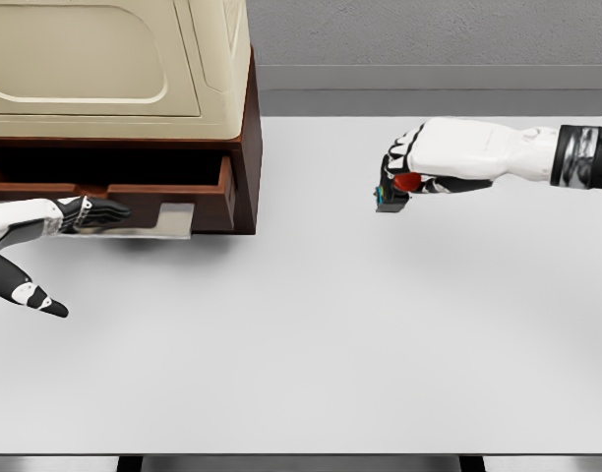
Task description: Open the cabinet drawer with left arm, and place a switch into the drawer with right arm
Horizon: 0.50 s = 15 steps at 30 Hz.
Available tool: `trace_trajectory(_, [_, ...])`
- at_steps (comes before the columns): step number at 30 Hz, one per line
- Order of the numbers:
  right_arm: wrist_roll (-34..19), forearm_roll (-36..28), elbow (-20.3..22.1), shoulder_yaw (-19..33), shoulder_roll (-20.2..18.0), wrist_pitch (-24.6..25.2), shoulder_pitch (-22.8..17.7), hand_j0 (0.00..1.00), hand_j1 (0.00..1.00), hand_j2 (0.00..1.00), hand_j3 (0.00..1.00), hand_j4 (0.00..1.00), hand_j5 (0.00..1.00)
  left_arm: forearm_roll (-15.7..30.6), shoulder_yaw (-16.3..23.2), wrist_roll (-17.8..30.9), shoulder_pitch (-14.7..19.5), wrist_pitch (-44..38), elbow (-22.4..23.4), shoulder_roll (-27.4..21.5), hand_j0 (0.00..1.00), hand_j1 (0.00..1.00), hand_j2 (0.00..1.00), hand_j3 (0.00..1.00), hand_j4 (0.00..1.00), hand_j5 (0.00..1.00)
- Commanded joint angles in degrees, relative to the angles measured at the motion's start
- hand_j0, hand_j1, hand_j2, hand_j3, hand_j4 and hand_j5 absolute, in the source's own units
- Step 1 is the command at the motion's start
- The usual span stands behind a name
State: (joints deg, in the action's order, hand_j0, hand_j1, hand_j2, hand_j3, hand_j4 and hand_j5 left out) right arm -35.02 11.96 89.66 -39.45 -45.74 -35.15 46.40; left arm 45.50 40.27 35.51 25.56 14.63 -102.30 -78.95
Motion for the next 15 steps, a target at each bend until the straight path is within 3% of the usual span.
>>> trace_trajectory(1, [0.02, -0.36, -0.01, -2.30, 1.53, 0.15, 0.18, 0.45, 0.45, 0.45, 0.45, 0.45, 0.45, -9.11, 0.78, -0.51, 0.01, -0.92, 1.23, -0.50, 1.00, 1.00, 1.00, 1.00, 1.00, 1.00])
trace_trajectory(15, [0.02, -1.59, 2.27, -7.75, 4.96, 0.15, 7.56, 0.45, 0.45, 0.45, 0.45, 0.45, 0.45, -8.76, 0.78, -0.51, -0.78, -0.74, 1.23, -0.50, 1.00, 1.00, 1.00, 1.00, 1.00, 1.00])
